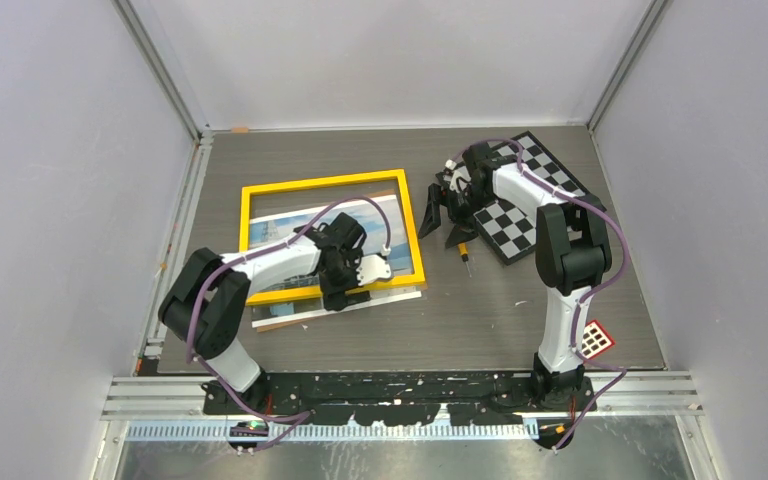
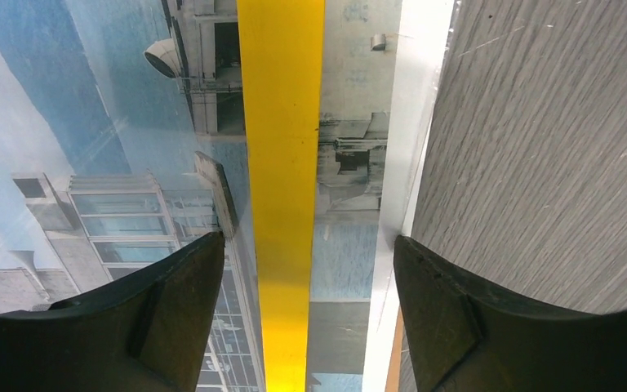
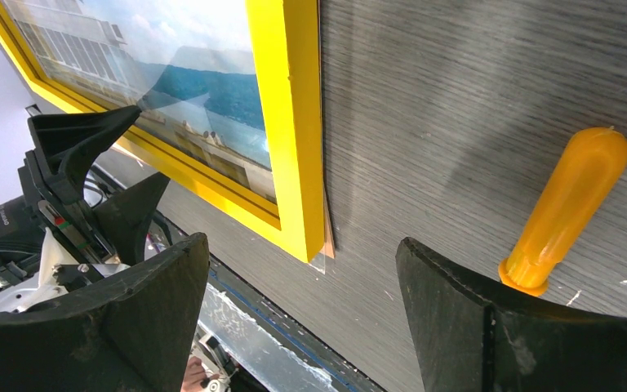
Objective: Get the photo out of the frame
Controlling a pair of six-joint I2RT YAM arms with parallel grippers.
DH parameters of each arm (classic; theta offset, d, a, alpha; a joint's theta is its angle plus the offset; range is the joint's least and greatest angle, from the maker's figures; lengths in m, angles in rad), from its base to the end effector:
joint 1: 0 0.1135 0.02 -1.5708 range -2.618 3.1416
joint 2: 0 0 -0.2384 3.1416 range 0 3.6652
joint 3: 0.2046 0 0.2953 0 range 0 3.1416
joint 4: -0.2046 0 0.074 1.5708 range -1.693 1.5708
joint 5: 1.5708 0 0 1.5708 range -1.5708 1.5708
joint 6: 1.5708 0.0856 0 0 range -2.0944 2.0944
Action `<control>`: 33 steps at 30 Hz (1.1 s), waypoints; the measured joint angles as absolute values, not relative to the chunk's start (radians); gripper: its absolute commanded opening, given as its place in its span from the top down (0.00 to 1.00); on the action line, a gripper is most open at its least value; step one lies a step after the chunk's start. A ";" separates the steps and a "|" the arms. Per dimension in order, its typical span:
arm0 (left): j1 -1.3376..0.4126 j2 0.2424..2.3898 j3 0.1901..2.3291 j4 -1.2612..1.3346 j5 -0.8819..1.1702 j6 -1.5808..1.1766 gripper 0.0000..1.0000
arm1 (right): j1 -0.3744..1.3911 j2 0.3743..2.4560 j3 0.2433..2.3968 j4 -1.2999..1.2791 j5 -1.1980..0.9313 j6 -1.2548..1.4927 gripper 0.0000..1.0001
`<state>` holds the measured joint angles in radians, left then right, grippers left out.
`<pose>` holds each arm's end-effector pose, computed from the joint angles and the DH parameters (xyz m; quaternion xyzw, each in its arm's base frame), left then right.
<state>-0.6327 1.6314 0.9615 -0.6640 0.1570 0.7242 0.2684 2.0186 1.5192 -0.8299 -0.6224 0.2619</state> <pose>0.2627 -0.2092 0.0648 0.6285 0.7649 -0.0724 0.1212 0.4111 0.1648 0.1032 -0.0399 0.9449 0.3234 0.0310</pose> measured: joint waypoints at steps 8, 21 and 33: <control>-0.622 1.632 0.967 -0.669 0.161 0.713 0.36 | 0.268 2.019 1.519 -0.830 -0.622 0.262 0.12; -0.574 1.661 1.008 -0.671 0.160 0.708 0.51 | 0.273 2.018 1.499 -0.826 -0.623 0.262 0.13; -0.542 1.712 1.061 -0.669 0.142 0.673 0.61 | 0.273 2.018 1.484 -0.822 -0.623 0.262 0.17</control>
<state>-0.5423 1.7123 1.0611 -0.6685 0.1425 0.6731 0.2729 2.0182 1.4841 -0.8223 -0.6231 0.2615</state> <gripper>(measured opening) 0.417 0.851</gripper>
